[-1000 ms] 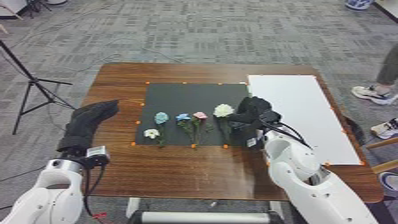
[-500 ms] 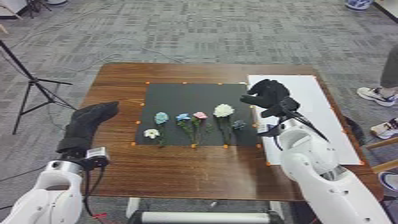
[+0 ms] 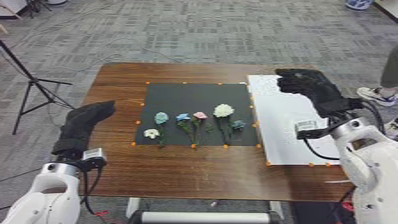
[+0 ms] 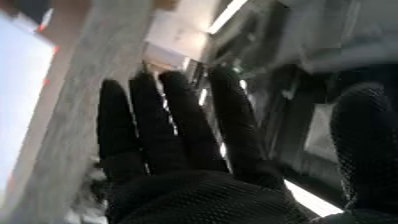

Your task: Arrange flowers

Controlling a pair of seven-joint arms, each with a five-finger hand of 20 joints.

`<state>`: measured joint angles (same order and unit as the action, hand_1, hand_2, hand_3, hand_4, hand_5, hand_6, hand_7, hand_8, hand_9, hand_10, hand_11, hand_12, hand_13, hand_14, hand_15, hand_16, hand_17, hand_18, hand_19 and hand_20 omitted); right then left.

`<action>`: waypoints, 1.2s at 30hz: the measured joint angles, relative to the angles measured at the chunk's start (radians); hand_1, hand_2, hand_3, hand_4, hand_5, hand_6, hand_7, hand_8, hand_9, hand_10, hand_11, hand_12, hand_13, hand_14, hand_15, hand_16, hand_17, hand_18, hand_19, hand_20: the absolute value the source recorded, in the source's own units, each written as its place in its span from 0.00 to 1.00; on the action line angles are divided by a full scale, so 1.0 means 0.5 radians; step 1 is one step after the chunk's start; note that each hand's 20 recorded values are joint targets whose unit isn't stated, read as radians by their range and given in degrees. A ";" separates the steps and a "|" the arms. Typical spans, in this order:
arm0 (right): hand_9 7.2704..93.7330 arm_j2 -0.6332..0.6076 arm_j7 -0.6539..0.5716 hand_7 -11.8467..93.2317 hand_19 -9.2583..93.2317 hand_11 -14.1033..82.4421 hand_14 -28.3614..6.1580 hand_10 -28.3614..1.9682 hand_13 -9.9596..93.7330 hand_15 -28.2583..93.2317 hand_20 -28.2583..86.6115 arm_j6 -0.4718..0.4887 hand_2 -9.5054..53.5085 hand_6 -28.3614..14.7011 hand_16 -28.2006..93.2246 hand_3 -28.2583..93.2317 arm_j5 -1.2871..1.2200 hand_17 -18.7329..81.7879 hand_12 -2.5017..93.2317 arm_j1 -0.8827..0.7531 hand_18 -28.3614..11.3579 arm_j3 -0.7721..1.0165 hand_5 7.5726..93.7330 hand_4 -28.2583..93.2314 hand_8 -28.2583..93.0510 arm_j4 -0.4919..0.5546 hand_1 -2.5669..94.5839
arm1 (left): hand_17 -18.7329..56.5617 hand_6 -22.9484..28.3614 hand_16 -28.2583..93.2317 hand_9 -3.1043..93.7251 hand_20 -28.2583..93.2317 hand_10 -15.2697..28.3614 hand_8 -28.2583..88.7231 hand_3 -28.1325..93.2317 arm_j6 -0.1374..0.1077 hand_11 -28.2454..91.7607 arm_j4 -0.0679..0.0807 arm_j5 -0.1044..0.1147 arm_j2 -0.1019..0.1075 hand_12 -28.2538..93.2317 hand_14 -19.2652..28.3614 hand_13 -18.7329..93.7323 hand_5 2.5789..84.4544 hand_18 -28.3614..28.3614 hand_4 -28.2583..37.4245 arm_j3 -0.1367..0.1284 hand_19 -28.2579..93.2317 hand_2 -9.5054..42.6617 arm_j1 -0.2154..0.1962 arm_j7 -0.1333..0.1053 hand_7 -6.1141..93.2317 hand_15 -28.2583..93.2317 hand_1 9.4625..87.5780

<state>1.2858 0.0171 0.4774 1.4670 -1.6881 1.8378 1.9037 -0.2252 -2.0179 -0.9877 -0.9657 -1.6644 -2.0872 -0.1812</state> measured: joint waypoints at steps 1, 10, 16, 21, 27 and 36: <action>0.34 0.053 -0.001 0.16 0.21 0.17 0.36 0.36 0.32 0.25 0.45 0.057 0.27 0.59 0.37 0.78 -0.115 0.31 0.15 -0.006 0.28 0.053 0.32 0.10 0.18 -0.013 0.05 | 0.32 0.49 0.20 0.58 0.34 0.69 0.16 0.76 -0.010 0.38 -0.005 0.009 0.000 0.30 0.72 0.49 0.52 0.63 0.00 0.006 0.25 0.46 0.001 -0.024 0.18 0.34 0.13; 0.27 0.337 0.292 0.14 0.16 0.16 0.51 0.45 0.23 0.19 0.38 -0.068 0.32 0.59 0.30 0.67 -0.873 0.21 0.10 -0.249 0.39 0.021 0.26 0.04 0.17 -0.025 0.00 | 0.12 0.61 0.17 0.44 0.29 0.65 0.16 0.63 -0.103 0.32 -0.042 0.074 0.005 0.26 0.48 0.29 0.49 0.42 0.00 0.057 0.21 0.44 0.034 -0.197 0.12 0.24 0.11; 0.28 0.364 0.353 0.13 0.15 0.16 0.53 0.45 0.24 0.19 0.37 -0.139 0.33 0.51 0.29 0.65 -0.738 0.22 0.10 -0.403 0.43 0.054 0.27 0.02 0.17 -0.030 0.00 | 0.15 0.59 0.18 0.46 0.28 0.65 0.17 0.67 -0.065 0.32 -0.071 0.012 0.003 0.27 0.50 0.31 0.50 0.44 0.00 -0.024 0.22 0.37 0.002 -0.199 0.12 0.24 0.08; 0.34 0.370 0.435 0.16 0.14 0.18 0.47 0.43 0.31 0.24 0.39 -0.124 0.30 0.53 0.29 0.73 -0.479 0.28 0.11 -0.461 0.37 0.100 0.33 0.04 0.17 -0.030 0.00 | 0.24 0.58 0.18 0.48 0.30 0.67 0.17 0.72 -0.007 0.33 -0.072 0.019 0.003 0.27 0.57 0.35 0.52 0.53 0.00 -0.054 0.24 0.32 -0.023 -0.239 0.12 0.26 0.06; 0.44 0.385 0.447 0.20 0.15 0.20 0.40 0.39 0.39 0.31 0.41 -0.086 0.24 0.57 0.30 0.82 -0.562 0.33 0.13 -0.475 0.34 0.149 0.46 0.08 0.17 -0.039 0.03 | 0.32 0.57 0.18 0.53 0.33 0.68 0.18 0.77 0.269 0.34 -0.066 0.006 0.002 0.28 0.66 0.42 0.56 0.64 0.00 -0.118 0.25 0.26 -0.031 -0.230 0.13 0.29 0.07; 0.48 0.306 0.439 0.21 0.17 0.21 0.32 0.37 0.44 0.33 0.44 0.011 0.25 0.58 0.35 0.82 -0.432 0.35 0.17 -0.475 0.32 0.169 0.49 0.08 0.16 -0.063 0.07 | 0.32 0.56 0.19 0.54 0.34 0.68 0.18 0.79 0.327 0.35 -0.069 -0.060 0.004 0.28 0.69 0.44 0.57 0.65 0.00 -0.134 0.25 0.22 -0.044 -0.181 0.14 0.30 0.08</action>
<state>1.4388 0.2367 0.4830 1.2509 -1.9255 1.9225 1.8722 -0.0615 -2.0522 -1.0175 -0.9637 -1.7311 -2.1094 -0.2717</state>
